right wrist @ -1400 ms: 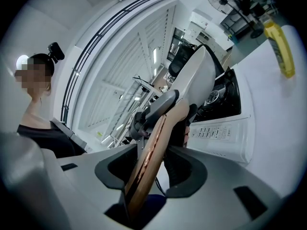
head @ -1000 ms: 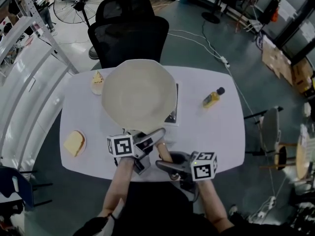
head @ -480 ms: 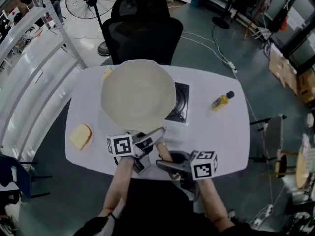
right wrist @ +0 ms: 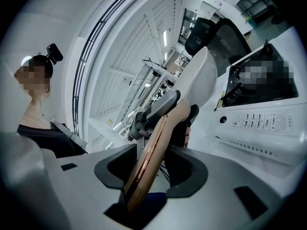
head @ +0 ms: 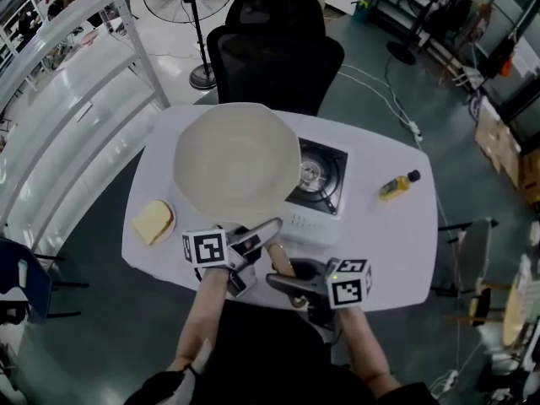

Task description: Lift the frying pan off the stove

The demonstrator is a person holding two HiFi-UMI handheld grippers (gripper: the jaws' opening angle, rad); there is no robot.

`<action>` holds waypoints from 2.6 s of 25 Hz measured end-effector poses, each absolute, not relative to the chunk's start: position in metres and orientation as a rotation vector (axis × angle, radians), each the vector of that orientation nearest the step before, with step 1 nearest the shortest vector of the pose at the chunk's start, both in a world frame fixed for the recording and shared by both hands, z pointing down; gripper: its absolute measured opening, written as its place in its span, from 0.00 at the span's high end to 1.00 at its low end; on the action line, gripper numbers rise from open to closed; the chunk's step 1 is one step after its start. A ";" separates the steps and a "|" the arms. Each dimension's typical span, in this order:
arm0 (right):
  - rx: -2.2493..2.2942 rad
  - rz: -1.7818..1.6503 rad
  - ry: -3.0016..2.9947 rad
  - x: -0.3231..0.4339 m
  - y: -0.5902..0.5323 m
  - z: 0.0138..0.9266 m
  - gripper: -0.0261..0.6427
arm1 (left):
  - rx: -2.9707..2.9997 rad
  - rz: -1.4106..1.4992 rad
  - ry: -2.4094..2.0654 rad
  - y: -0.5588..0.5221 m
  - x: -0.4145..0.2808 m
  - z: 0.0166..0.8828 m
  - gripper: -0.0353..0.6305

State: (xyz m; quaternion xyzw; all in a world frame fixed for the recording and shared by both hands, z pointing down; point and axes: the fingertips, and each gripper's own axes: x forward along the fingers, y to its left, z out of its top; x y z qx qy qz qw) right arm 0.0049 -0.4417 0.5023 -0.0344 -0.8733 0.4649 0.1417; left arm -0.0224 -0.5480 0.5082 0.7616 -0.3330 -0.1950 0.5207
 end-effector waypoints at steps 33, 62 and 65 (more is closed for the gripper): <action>-0.488 1.254 -2.377 -0.100 -0.396 0.499 0.68 | 1.691 -0.677 -1.076 -0.490 -0.155 0.508 0.60; -0.689 1.137 -2.278 -0.134 -0.352 0.501 0.67 | 1.557 -0.720 -1.282 -0.431 -0.210 0.519 0.60; -0.683 1.147 -2.281 -0.135 -0.351 0.500 0.67 | 1.557 -0.724 -1.277 -0.430 -0.211 0.519 0.60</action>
